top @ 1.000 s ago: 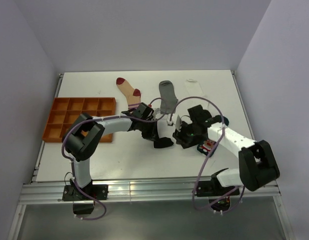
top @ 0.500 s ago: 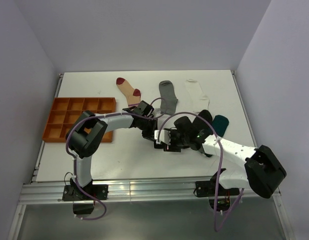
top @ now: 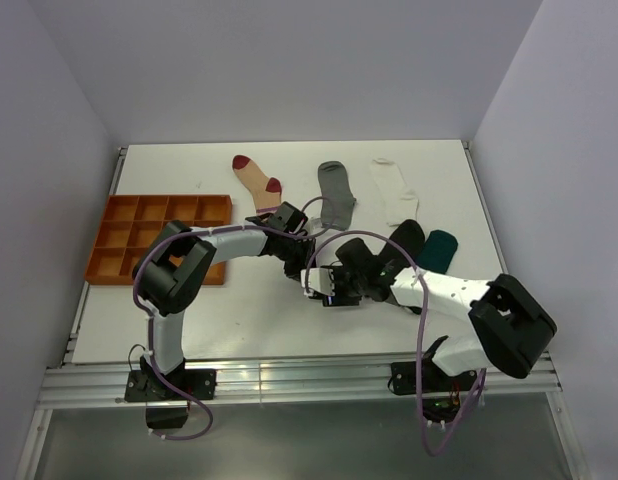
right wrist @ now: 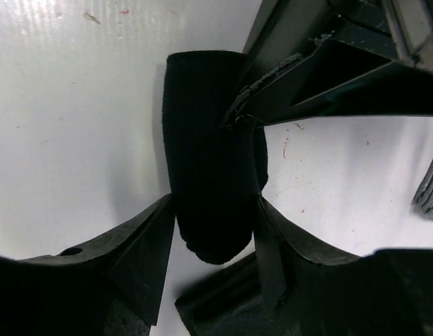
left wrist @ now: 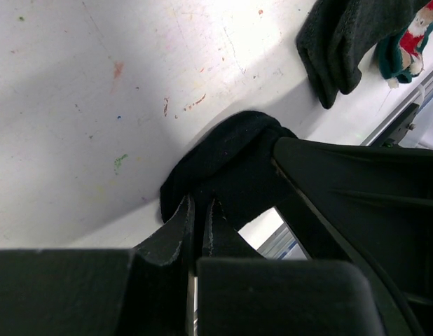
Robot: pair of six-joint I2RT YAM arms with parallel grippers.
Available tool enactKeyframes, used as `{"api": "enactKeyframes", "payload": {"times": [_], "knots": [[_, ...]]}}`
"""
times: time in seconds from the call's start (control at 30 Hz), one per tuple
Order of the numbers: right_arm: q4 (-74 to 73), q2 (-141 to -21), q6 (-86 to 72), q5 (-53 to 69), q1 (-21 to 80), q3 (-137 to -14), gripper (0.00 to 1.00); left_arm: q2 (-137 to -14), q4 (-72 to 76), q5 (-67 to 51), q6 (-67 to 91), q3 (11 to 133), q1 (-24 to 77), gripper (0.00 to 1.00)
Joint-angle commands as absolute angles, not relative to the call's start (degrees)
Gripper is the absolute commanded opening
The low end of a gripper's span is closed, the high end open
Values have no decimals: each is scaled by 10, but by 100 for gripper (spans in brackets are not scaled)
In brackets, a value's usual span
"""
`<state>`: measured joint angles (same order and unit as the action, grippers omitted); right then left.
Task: Roll the socks
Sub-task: Roll the sock at the center of the board.
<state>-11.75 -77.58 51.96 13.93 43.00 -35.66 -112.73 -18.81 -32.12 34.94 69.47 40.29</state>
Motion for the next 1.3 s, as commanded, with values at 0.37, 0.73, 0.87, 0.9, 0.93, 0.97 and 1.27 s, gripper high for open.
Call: {"api": "enactKeyframes", "payload": {"times": [0.37,0.73,0.87,0.9,0.93,0.97,1.27], "knots": [[-149,-853,492,143,430,-416,19,-1108,-193,-287,344,658,397,20],[-226,-904,481,179,422,-463,15,-978,-32,-211,409,541,356,43],[-256,-919,483,191,414,-484,15,-899,26,-161,424,476,345,45],[-259,-926,482,191,412,-487,15,-887,36,-158,429,464,339,45],[-263,-930,482,192,411,-490,15,-876,46,-152,430,454,337,45],[-272,-934,483,196,410,-499,15,-853,53,-141,430,435,336,45],[-361,-1005,493,235,389,-571,15,-699,177,-68,409,289,344,48]]}}
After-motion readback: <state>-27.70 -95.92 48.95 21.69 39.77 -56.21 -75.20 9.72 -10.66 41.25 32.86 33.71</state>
